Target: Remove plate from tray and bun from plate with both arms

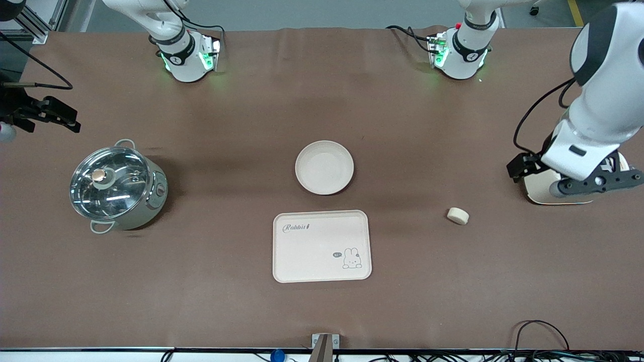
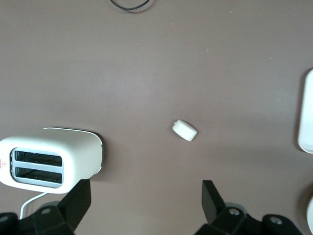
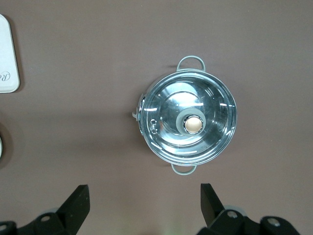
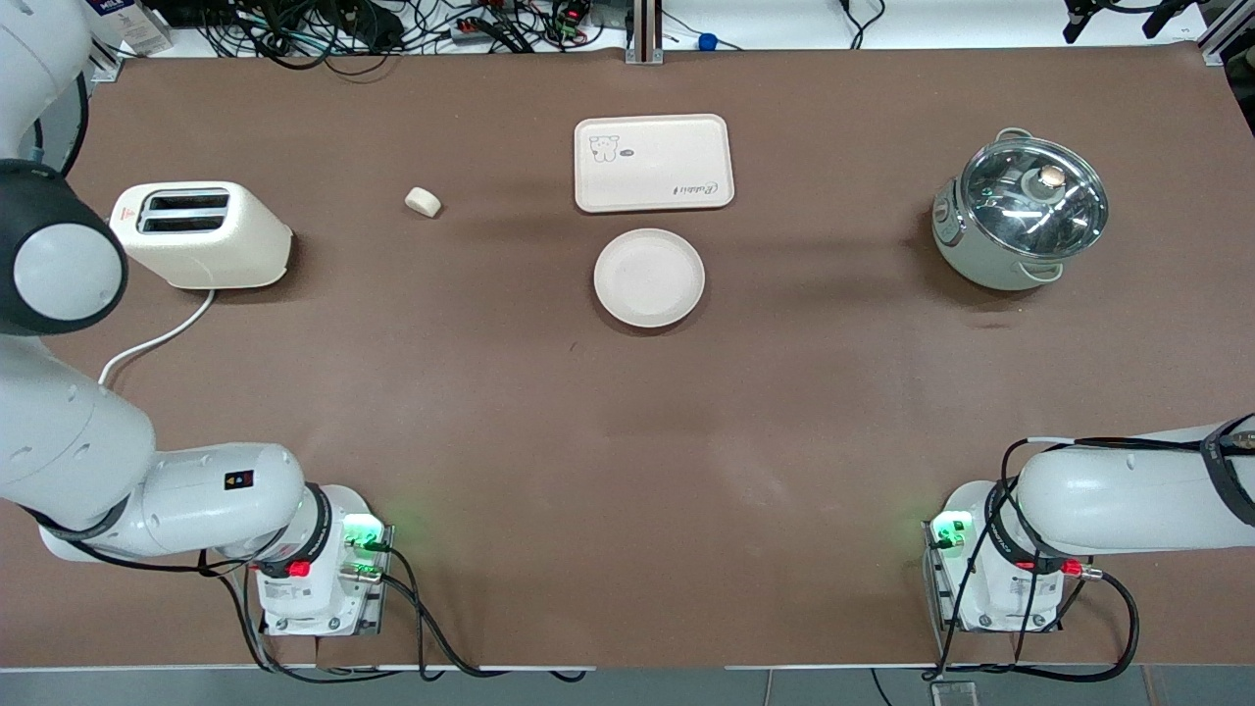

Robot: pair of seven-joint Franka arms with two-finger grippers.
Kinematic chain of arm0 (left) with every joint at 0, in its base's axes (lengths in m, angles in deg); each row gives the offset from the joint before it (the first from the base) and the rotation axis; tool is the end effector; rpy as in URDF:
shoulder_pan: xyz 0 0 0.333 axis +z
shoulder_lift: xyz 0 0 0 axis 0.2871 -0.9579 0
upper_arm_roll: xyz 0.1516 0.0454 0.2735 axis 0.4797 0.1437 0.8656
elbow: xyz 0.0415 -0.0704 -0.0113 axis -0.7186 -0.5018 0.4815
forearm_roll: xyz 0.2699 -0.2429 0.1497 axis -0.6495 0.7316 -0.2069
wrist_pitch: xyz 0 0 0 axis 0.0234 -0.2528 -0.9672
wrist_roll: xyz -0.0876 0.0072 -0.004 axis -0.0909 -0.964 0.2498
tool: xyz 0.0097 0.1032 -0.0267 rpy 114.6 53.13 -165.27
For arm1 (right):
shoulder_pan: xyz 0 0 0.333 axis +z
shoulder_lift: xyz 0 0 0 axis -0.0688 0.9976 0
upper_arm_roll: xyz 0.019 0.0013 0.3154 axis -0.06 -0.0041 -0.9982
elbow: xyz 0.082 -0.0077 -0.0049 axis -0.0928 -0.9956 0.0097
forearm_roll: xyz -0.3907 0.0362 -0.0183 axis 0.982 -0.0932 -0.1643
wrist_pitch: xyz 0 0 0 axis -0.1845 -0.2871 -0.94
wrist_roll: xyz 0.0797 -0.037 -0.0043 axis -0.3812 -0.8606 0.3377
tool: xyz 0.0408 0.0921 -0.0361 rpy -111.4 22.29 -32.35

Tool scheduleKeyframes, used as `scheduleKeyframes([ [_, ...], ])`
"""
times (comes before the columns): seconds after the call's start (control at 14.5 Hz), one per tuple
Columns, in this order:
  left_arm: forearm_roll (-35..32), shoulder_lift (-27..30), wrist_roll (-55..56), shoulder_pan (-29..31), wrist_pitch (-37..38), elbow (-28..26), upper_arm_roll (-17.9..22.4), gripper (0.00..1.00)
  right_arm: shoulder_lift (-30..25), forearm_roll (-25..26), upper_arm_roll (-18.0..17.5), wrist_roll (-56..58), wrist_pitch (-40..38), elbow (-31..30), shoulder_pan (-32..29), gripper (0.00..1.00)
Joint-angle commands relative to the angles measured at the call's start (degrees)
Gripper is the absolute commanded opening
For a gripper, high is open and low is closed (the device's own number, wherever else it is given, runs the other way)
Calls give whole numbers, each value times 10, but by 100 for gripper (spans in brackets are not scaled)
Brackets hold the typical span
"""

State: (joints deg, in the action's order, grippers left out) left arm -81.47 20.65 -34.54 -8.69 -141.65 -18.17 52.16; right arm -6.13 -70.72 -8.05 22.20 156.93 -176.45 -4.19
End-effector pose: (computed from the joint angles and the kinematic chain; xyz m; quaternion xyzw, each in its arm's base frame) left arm 0.6011 -0.1091 0.5829 -0.9964 -0.0329 -0.0355 0.0693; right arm 0.5345 -0.0183 0.6256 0.9996 -0.0008 -0.0216 0.0180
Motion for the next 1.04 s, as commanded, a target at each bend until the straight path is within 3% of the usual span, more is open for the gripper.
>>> scheduleKeyframes([
  [0.0,45,46,-55,0,33,-8,25,100,0,-9,2,6,-2,8,0,100],
  [0.28,97,110,-142,-76,85,-32,142,100,0,-9,1,13,-1,9,1,100],
  [0.55,106,186,-157,-102,102,-101,162,100,0,-9,2,15,-3,9,1,100],
  [0.97,107,179,-183,-101,109,-72,164,100,0,-10,3,27,-2,9,-1,100],
])
